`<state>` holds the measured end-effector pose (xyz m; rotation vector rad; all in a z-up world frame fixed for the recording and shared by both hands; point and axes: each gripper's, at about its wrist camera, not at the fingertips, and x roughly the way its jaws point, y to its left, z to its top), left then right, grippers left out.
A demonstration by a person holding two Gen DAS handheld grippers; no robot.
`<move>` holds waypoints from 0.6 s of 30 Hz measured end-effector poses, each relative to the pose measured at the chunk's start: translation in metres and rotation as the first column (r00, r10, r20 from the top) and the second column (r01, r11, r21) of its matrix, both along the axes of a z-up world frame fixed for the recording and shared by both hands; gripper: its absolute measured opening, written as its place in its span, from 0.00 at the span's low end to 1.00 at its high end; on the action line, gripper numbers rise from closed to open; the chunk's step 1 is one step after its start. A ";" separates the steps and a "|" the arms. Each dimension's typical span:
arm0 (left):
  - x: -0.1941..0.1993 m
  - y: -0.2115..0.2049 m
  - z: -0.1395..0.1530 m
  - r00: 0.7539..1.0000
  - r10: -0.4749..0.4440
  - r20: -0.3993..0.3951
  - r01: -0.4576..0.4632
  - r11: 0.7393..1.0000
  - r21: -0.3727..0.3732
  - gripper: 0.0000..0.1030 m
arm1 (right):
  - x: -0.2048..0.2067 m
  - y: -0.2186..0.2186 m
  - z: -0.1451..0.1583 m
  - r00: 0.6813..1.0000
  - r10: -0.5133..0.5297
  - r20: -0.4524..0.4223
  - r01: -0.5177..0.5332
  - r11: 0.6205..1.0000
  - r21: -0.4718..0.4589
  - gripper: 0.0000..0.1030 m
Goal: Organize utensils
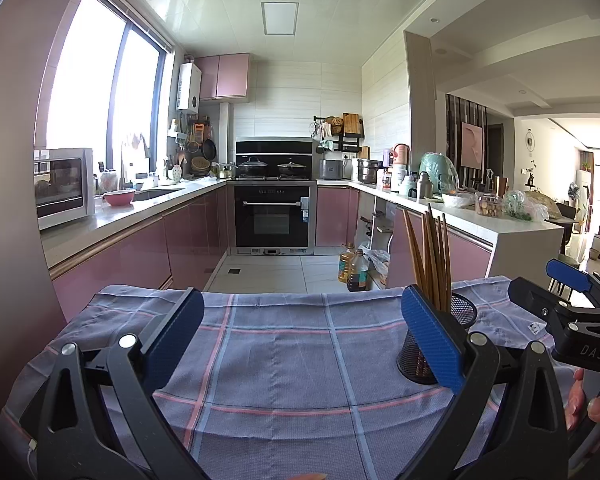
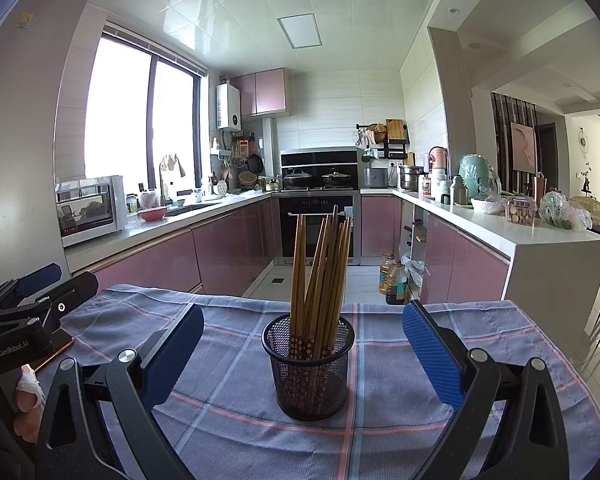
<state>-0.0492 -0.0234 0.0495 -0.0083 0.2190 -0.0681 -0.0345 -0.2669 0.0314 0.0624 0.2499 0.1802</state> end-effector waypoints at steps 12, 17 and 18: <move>0.000 0.000 -0.002 1.000 -0.002 -0.002 0.002 1.000 0.002 0.94 | 0.001 0.000 0.000 1.000 -0.002 -0.002 0.002 1.000 0.001 0.93; 0.000 0.000 -0.001 1.000 -0.002 -0.002 0.002 1.000 0.002 0.94 | 0.001 0.001 0.000 1.000 -0.002 0.001 0.002 1.000 0.002 0.93; 0.000 0.000 -0.001 1.000 -0.001 -0.002 0.001 1.000 0.002 0.94 | 0.001 0.001 0.000 1.000 -0.002 0.002 0.002 1.000 0.003 0.93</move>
